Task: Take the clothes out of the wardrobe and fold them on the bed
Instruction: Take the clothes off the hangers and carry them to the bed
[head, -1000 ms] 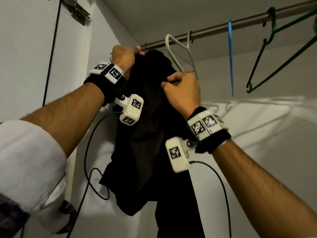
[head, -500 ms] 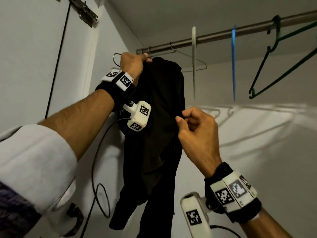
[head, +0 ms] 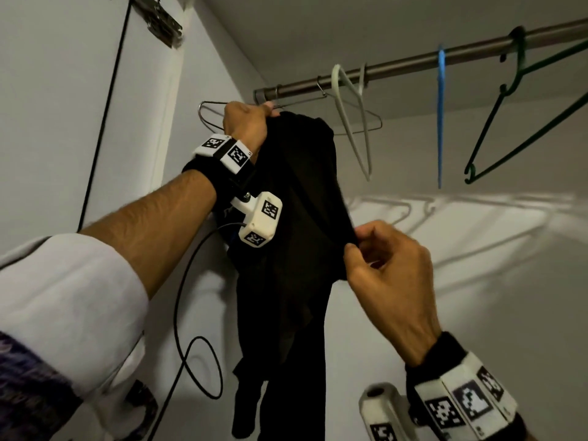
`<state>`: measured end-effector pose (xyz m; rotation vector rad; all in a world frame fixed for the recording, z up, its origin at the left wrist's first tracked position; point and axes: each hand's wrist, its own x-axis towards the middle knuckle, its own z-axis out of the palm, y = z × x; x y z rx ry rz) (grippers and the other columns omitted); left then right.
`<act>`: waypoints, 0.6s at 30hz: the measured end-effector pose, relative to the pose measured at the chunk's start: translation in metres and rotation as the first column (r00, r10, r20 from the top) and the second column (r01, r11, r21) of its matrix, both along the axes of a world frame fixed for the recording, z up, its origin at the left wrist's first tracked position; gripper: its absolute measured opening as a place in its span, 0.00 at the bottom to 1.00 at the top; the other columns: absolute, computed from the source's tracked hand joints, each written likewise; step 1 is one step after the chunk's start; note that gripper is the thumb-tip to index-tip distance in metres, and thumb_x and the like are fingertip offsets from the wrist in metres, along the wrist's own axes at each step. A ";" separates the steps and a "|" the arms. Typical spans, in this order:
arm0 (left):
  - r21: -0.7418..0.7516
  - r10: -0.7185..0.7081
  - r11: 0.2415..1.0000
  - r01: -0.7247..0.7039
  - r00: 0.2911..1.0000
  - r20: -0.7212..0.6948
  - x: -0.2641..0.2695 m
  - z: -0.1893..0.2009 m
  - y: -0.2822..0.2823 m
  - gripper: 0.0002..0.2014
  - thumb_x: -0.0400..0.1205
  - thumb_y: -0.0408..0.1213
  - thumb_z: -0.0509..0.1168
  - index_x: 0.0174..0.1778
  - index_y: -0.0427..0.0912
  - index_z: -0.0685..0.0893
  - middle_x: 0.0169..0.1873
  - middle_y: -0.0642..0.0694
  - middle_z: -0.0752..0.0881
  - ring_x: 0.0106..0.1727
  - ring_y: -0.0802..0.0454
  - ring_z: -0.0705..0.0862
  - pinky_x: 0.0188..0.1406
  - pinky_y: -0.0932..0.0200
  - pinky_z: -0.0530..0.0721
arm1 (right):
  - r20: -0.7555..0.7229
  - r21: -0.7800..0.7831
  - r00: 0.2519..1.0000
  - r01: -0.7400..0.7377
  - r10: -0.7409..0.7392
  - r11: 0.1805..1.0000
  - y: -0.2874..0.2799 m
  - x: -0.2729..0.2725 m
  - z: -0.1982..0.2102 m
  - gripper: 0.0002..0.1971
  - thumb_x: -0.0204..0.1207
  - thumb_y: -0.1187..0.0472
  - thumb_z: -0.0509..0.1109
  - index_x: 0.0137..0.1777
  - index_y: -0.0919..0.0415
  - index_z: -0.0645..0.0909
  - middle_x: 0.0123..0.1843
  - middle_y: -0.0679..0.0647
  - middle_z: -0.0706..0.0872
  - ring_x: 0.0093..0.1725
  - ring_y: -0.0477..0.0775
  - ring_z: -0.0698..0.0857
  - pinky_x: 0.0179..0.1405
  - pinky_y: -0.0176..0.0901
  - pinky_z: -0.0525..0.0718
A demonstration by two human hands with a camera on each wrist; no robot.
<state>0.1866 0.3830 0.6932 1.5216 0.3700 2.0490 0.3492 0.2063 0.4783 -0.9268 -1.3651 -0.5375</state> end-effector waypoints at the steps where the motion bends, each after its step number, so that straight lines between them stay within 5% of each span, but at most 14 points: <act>1: 0.001 0.009 1.000 -0.009 1.000 -0.006 0.000 0.000 0.001 0.11 0.71 0.48 0.73 0.30 0.45 0.94 0.35 0.45 0.94 0.43 0.44 0.93 0.56 0.45 0.91 | 0.001 0.003 0.999 0.053 -0.053 0.999 -0.004 -0.001 0.009 0.09 0.73 0.55 0.74 0.54 0.49 0.85 0.45 0.39 0.89 0.43 0.43 0.89 0.42 0.57 0.90; 4: 0.022 0.021 1.000 -0.020 0.999 -0.041 -0.001 -0.001 0.002 0.12 0.72 0.48 0.74 0.33 0.43 0.95 0.35 0.43 0.93 0.43 0.43 0.93 0.54 0.43 0.92 | 0.045 0.050 0.986 0.160 -0.163 0.986 -0.013 -0.013 0.043 0.26 0.70 0.50 0.72 0.70 0.52 0.79 0.63 0.43 0.84 0.56 0.45 0.85 0.53 0.54 0.89; 12: 0.077 0.026 0.997 -0.020 0.997 -0.072 -0.003 -0.003 -0.009 0.13 0.75 0.45 0.75 0.38 0.37 0.94 0.37 0.38 0.93 0.44 0.40 0.93 0.50 0.40 0.92 | 0.347 -0.003 0.840 0.446 -0.417 0.895 0.025 -0.074 0.131 0.28 0.77 0.46 0.70 0.75 0.58 0.76 0.71 0.58 0.83 0.69 0.63 0.83 0.66 0.54 0.81; 14: 0.079 0.029 0.997 -0.023 0.997 -0.073 -0.004 -0.002 -0.011 0.13 0.73 0.45 0.76 0.38 0.37 0.94 0.37 0.38 0.93 0.43 0.40 0.93 0.49 0.39 0.92 | 0.366 -0.027 0.798 0.523 -0.478 0.852 0.037 -0.079 0.147 0.27 0.81 0.47 0.70 0.75 0.60 0.75 0.72 0.62 0.82 0.70 0.67 0.83 0.65 0.54 0.81; 18: 0.066 0.038 0.997 -0.035 0.998 -0.053 -0.006 0.002 -0.012 0.09 0.74 0.43 0.76 0.34 0.42 0.94 0.34 0.42 0.93 0.41 0.44 0.94 0.52 0.44 0.92 | 0.377 -0.030 0.731 0.624 -0.569 0.781 0.048 -0.072 0.162 0.15 0.83 0.58 0.66 0.65 0.64 0.82 0.64 0.65 0.86 0.64 0.70 0.86 0.47 0.49 0.74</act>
